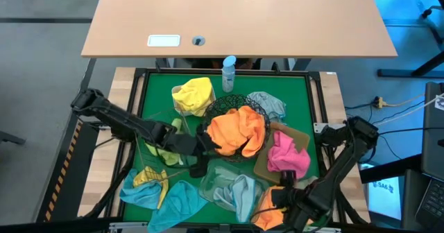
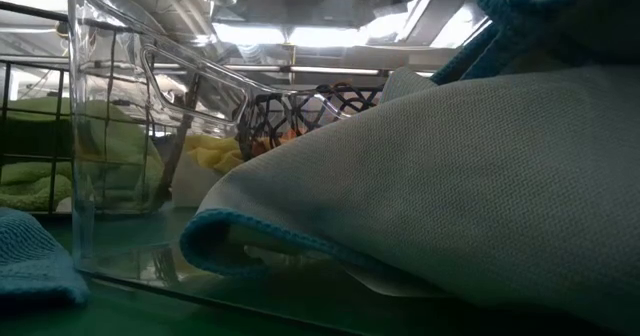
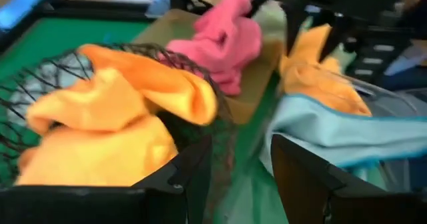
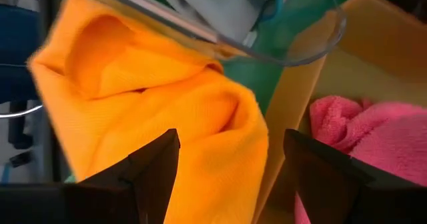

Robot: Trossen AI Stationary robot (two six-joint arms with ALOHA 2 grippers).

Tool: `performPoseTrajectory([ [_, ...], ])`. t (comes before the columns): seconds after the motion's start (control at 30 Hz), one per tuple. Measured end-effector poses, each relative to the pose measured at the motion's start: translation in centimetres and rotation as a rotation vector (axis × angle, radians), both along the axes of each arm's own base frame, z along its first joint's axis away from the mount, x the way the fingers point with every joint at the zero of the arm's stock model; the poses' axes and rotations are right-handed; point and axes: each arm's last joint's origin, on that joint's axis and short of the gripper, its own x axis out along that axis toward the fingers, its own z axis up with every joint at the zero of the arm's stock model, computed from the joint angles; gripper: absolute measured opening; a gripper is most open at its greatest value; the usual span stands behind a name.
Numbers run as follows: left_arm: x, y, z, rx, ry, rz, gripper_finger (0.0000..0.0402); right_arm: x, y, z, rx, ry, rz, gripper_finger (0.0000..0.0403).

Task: Sort microfiber towel by color & place in baskets
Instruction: Put the orange towel into the round wire basket

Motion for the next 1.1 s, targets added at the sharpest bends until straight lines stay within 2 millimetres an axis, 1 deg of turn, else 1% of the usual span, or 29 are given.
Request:
performPoseTrajectory([
  [0.17,-0.7,-1.9,0.0,-0.01,-0.001,-0.057,0.0147,0.1,-0.4,-1.7,0.027,0.024,-0.009,0.0268],
  [0.33,-1.3,-3.2,0.0,-0.011,-0.001,-0.099,0.0147,0.1,-0.4,-2.6,0.046,0.011,-0.007,0.0267],
  [0.4,-1.5,-3.5,0.0,-0.011,0.0,-0.112,0.0147,0.1,-0.3,-2.7,0.054,0.01,-0.006,0.0258],
  [0.47,-1.6,-3.9,0.0,-0.012,0.0,-0.123,0.0147,0.0,-0.3,-2.7,0.061,0.02,-0.005,0.0239],
  [0.57,-1.9,-4.3,0.0,-0.011,0.0,-0.138,0.0146,0.0,-0.3,-2.8,0.063,0.022,-0.005,0.0192],
  [0.67,-2.1,-4.8,0.0,-0.008,-0.002,-0.148,0.0146,0.0,-0.3,-2.8,0.071,0.032,-0.003,0.0129],
  [0.8,-2.4,-5.2,0.0,0.002,-0.007,-0.149,0.0146,-0.1,-0.2,-2.8,0.093,0.065,0.002,0.0031],
  [0.83,-2.4,-5.3,0.0,0.006,-0.008,-0.147,0.0146,-0.1,-0.2,-2.8,0.099,0.075,0.003,0.0016],
  [0.87,-2.5,-5.4,0.0,0.008,-0.009,-0.146,0.0146,-0.2,-0.2,-2.8,0.106,0.086,0.005,0.0011],
  [0.93,-2.6,-5.6,0.0,0.008,-0.01,-0.151,0.0146,-0.3,-0.2,-2.5,0.135,0.112,0.006,0.0019],
  [1.03,-2.7,-5.7,0.0,0.009,-0.01,-0.156,0.0146,-0.7,-0.5,-1.3,0.182,0.117,0.011,0.0023],
  [1.1,-2.7,-5.7,0.0,0.011,-0.011,-0.152,0.0146,-0.9,-0.9,-0.3,0.214,0.104,0.014,0.0012],
])
